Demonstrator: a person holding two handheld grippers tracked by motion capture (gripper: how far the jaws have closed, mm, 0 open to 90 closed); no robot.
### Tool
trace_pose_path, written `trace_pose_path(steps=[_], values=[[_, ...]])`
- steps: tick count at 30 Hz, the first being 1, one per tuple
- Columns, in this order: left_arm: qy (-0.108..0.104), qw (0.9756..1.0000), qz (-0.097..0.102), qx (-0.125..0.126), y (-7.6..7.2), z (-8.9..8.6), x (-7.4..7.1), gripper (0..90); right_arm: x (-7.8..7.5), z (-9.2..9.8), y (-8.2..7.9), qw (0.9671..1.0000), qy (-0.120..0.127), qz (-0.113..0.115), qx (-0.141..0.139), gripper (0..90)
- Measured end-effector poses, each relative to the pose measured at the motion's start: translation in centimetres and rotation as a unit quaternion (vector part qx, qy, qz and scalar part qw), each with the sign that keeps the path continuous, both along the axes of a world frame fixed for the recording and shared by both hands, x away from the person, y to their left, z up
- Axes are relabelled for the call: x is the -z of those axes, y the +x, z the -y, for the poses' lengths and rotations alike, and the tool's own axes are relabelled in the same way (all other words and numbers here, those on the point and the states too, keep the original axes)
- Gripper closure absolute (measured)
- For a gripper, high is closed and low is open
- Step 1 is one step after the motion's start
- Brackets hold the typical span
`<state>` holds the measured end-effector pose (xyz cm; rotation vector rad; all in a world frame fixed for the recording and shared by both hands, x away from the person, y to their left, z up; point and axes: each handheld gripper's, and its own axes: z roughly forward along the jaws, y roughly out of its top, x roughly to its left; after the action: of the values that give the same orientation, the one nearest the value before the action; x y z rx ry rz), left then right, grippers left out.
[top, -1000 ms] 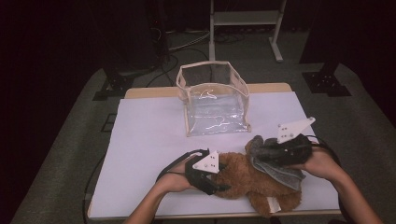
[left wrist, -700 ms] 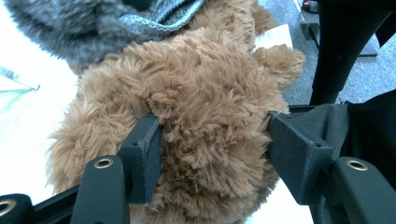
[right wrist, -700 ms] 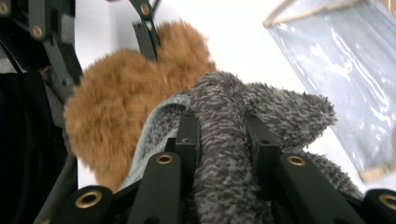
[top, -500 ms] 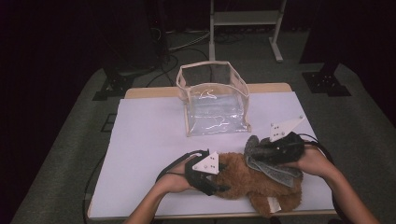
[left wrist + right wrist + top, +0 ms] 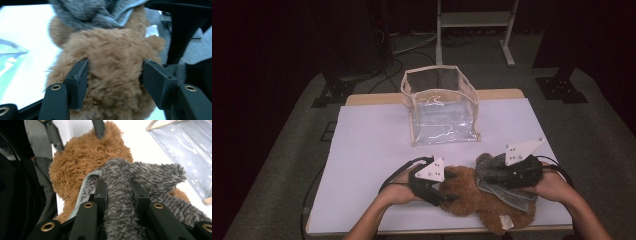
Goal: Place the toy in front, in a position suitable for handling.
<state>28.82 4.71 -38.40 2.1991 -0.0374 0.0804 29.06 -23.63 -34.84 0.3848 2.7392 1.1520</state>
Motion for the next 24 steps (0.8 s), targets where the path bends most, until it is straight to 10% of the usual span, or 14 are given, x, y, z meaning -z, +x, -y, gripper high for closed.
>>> trace_pose_path(steps=[10,18,24], values=[[0.013,0.9997,0.013,0.013,-0.4,0.1,0.1,38.6,-0.9,-2.4,2.5,0.9999,-0.008,0.002,-0.010,70.3],[0.013,0.9996,0.019,0.015,-0.5,0.4,0.1,38.2,-0.5,0.5,2.2,0.9996,0.000,-0.009,0.026,70.4],[0.014,0.9997,0.014,0.014,-0.4,0.5,0.1,38.2,-1.2,-2.5,1.8,0.9997,0.016,-0.004,-0.017,70.2]])
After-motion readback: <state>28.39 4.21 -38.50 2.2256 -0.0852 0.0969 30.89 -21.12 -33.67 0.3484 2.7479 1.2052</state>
